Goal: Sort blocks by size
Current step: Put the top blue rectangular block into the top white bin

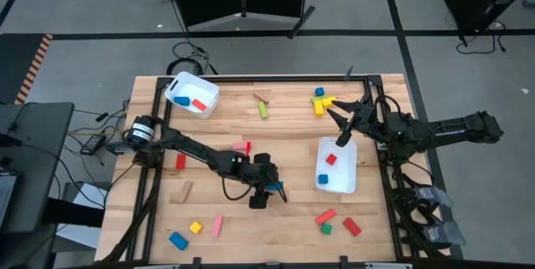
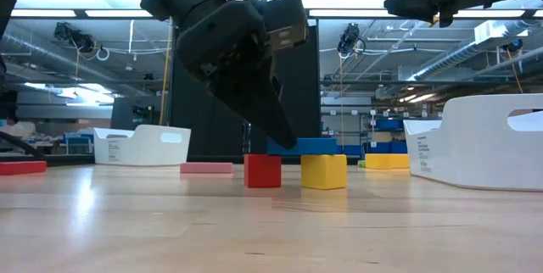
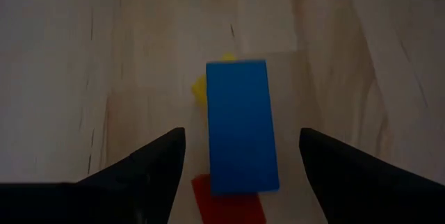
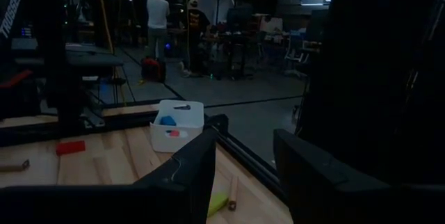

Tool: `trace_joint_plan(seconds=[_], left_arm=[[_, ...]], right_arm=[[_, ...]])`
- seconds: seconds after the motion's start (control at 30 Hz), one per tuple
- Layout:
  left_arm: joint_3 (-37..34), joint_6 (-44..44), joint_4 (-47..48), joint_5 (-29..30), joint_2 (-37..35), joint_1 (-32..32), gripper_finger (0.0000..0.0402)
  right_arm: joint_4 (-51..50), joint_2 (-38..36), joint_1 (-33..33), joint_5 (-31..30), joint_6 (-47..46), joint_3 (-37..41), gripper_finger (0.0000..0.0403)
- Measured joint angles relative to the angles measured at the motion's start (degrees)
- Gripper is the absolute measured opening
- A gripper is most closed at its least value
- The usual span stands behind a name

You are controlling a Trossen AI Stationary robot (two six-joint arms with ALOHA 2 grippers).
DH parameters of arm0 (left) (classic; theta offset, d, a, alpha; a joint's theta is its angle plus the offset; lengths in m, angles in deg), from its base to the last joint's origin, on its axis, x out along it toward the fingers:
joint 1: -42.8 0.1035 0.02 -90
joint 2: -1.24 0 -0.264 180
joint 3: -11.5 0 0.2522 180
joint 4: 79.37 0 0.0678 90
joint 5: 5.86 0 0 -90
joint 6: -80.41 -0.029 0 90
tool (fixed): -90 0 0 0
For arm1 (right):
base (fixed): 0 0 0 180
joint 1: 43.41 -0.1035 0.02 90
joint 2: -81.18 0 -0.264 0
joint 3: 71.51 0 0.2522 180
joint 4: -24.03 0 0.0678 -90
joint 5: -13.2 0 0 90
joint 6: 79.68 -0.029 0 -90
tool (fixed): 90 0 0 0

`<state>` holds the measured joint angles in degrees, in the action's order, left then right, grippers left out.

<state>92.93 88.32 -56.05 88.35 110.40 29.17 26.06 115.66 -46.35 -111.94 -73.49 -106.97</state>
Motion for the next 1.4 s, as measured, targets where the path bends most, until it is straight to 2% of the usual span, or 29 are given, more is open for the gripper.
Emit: trace_joint_plan(seconds=[0.7, 0.83, 1.2, 1.4], left_arm=[[0.10, 1.29, -1.69, 0.36, 2.53, 0.00, 0.0283], [0.10, 1.36, -2.43, 0.36, 2.75, 0.02, 0.0256], [0.10, 1.58, -2.54, 0.39, 2.77, 0.07, 0.0148], [0.29, 1.78, -2.45, 0.44, 2.64, 0.11, 0.0138]], right_arm=[[0.30, 0.00, -0.01, 0.03, 0.00, -0.02, 0.0156], [0.33, 0.00, 0.01, 0.03, 0.00, -0.02, 0.0156], [0.33, 0.00, 0.01, 0.05, 0.00, -0.02, 0.0156], [0.33, 0.00, -0.01, 0.05, 0.00, -0.02, 0.0156]])
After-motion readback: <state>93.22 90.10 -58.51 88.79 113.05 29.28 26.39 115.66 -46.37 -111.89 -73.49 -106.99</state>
